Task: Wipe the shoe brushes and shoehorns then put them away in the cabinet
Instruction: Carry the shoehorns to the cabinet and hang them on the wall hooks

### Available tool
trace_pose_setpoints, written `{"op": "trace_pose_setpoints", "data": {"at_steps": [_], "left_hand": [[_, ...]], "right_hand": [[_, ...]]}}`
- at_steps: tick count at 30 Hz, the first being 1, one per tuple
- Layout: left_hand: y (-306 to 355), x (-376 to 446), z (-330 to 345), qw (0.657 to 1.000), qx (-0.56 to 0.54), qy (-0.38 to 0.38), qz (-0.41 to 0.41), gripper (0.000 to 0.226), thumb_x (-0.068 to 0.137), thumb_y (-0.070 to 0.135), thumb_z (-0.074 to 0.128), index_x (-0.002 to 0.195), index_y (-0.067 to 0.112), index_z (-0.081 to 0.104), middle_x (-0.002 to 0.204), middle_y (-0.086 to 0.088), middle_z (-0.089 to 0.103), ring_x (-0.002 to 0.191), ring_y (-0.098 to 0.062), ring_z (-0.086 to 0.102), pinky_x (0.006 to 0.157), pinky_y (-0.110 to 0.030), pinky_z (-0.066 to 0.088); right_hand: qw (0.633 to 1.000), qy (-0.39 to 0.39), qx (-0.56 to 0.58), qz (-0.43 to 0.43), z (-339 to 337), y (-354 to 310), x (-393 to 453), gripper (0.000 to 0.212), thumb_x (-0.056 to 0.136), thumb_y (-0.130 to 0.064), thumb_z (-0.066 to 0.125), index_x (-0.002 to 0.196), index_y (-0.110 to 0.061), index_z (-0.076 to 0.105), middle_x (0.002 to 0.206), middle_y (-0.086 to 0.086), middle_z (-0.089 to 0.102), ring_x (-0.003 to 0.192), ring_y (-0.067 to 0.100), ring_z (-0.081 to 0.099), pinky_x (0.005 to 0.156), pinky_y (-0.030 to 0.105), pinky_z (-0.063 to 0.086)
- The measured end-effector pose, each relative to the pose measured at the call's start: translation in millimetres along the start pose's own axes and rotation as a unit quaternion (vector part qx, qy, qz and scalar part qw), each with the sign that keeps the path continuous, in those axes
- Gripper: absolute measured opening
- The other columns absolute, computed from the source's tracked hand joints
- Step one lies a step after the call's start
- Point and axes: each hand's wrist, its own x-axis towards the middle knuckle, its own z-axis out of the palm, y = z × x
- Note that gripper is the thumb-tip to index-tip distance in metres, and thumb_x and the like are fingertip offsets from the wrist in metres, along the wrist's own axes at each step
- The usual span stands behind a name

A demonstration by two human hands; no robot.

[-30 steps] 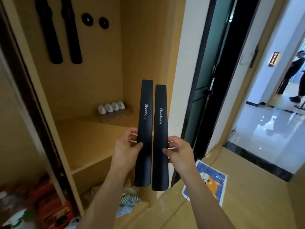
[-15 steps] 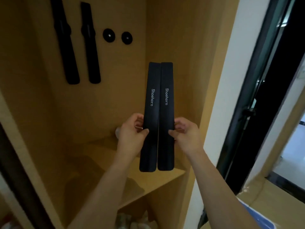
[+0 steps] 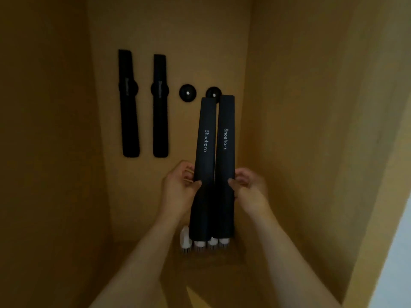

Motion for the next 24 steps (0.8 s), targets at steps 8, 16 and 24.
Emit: {"op": "trace_pose_setpoints", "data": {"at_steps": [8,16,24], "left_hand": [[-14,67,19,0.997,0.044,0.061,-0.013,0.028,0.08,-0.001,0.071,0.085,0.024,0.06,0.079,-0.003,0.064,0.075,-0.02,0.066,0.065,-0.041,0.059],[-28,110,20,0.988,0.115,0.105,0.008,0.024,0.081,0.005,0.072,0.08,0.026,0.06,0.075,0.006,0.064,0.07,-0.005,0.062,0.058,-0.018,0.052],[-44,152,9,0.981,0.142,0.135,-0.01,0.017,0.084,0.007,0.069,0.078,0.019,0.06,0.073,0.002,0.065,0.074,-0.015,0.063,0.072,-0.035,0.056]], "right_hand": [[0.997,-0.031,0.039,-0.063,16,11,89,0.038,0.091,-0.006,0.066,0.073,-0.039,0.064,0.072,-0.013,0.067,0.072,0.006,0.065,0.074,0.044,0.059],[0.996,-0.045,0.051,-0.056,37,15,132,0.033,0.091,-0.003,0.064,0.078,-0.033,0.064,0.082,-0.001,0.068,0.084,0.026,0.069,0.078,0.056,0.059],[0.998,-0.022,0.044,-0.036,51,19,164,0.032,0.09,-0.002,0.065,0.076,-0.03,0.063,0.08,-0.001,0.067,0.084,0.028,0.068,0.079,0.058,0.058]]}}
